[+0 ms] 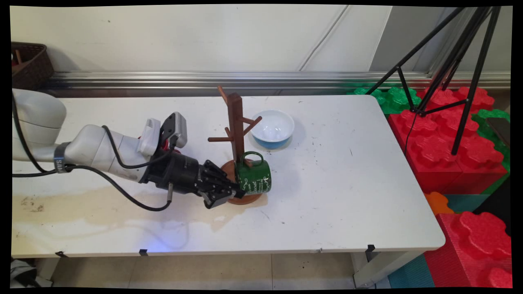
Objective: Place the picked object on the table
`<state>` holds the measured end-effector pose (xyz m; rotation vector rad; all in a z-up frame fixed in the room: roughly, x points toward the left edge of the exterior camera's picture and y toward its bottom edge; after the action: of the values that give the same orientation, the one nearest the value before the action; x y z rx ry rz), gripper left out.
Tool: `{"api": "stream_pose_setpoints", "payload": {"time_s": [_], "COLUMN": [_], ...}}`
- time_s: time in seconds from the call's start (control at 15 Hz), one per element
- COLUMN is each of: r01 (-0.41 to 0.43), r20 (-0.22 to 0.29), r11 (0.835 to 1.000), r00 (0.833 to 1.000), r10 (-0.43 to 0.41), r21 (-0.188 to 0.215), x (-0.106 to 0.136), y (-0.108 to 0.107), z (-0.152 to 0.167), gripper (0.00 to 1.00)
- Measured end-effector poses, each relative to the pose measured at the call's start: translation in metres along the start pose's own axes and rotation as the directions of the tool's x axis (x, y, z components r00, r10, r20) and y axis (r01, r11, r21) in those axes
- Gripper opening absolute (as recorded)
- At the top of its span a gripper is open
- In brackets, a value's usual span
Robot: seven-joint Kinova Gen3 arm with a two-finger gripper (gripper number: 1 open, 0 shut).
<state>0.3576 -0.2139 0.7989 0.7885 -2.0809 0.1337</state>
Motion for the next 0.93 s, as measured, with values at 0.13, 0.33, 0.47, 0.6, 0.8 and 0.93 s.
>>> {"api": "stream_pose_setpoints", "payload": {"time_s": [0.13, 0.33, 0.47, 0.6, 0.8, 0.93], "r01": [-0.003, -0.007, -0.008, -0.009, -0.014, -0.022], "r20": [-0.002, -0.002, -0.002, -0.001, 0.001, 0.002], "r11": [1.000, 1.000, 0.999, 0.999, 0.998, 0.997], "r00": [1.000, 1.000, 1.000, 1.000, 1.000, 1.000], "r10": [0.003, 0.007, 0.008, 0.009, 0.014, 0.023], "r21": [-0.008, -0.024, -0.034, -0.043, -0.058, -0.070], "x": [0.001, 0.002, 0.003, 0.003, 0.003, 0.004], "y": [0.002, 0.005, 0.007, 0.009, 0.012, 0.013], "z": [-0.003, -0.009, -0.012, -0.016, -0.022, -0.026], "gripper": [0.00, 0.00, 0.00, 0.00, 0.00, 0.00]}}
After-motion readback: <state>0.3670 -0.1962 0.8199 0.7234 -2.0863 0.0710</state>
